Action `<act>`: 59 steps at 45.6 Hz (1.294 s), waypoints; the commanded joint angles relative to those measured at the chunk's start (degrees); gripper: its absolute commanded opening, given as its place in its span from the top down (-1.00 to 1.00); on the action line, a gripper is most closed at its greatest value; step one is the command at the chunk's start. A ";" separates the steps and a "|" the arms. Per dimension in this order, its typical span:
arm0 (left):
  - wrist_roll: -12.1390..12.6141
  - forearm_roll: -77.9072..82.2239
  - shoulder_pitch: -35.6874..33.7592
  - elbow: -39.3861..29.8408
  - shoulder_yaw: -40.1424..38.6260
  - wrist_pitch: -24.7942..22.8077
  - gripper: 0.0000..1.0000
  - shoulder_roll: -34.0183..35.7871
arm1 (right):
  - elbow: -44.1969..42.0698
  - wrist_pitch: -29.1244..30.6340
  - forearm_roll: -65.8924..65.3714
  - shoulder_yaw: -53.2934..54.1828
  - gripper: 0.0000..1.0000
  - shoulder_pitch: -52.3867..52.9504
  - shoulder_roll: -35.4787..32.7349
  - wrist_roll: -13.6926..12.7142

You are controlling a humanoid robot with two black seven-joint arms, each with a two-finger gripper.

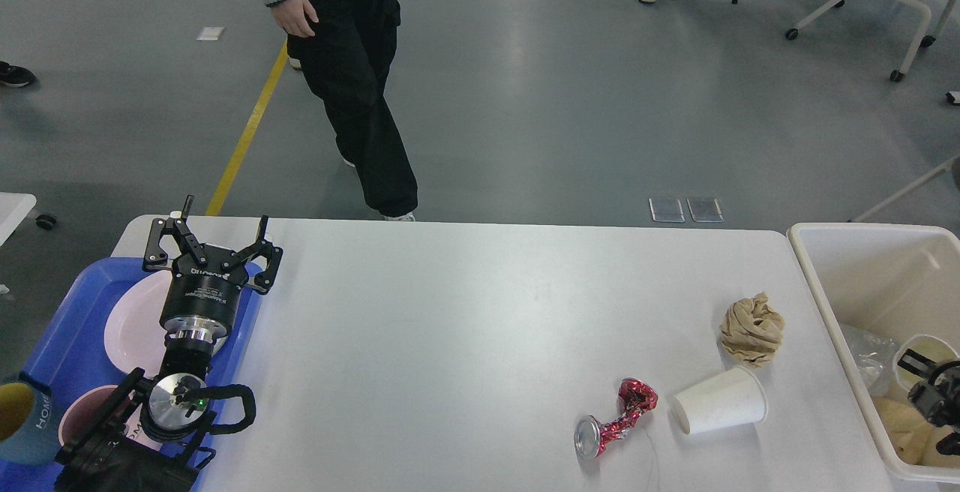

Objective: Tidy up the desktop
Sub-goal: 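Lower the paper cup into the bin and release it, then raise the right gripper out of the bin toward the brown paper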

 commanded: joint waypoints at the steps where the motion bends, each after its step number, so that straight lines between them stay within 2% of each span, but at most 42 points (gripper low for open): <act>1: 0.01 -0.04 0.00 0.00 0.00 0.00 -0.93 0.00 | -0.75 -1.79 -0.01 1.08 1.00 -2.58 0.39 0.00; 19: 0.01 -0.04 0.00 0.00 0.00 0.00 -0.93 0.00 | -0.84 -2.93 -0.01 0.99 1.00 -4.78 2.51 0.00; 22: 0.01 -0.04 0.00 0.00 0.00 0.00 -0.93 0.00 | -0.75 -4.77 0.07 1.08 0.06 -4.52 2.15 0.08; 26: 0.01 0.04 0.00 0.00 0.00 0.00 -0.93 0.00 | -0.67 -8.38 -0.01 1.34 -0.52 -4.78 2.15 0.08; 28: 0.01 0.04 0.00 0.00 0.00 0.00 -0.93 0.00 | -0.67 -9.17 -0.01 1.34 -0.99 -4.70 2.15 0.08; 40: 0.01 -0.04 0.00 0.00 0.00 0.00 -0.93 0.00 | 0.56 -8.83 -0.19 1.34 -1.00 -3.47 2.06 0.17; 45: 0.01 0.04 0.00 0.00 0.00 0.00 -0.93 0.00 | 2.84 -7.25 -0.28 1.17 -1.00 0.66 0.66 0.17; 52: 0.01 0.04 0.00 0.00 0.00 0.00 -0.93 0.00 | 13.91 -3.21 -1.33 -0.59 -1.00 13.66 -4.43 0.17; 59: 0.01 -0.04 0.00 0.00 0.00 0.00 -0.93 0.00 | 24.45 3.38 -2.39 -9.72 -1.00 29.82 -5.14 0.08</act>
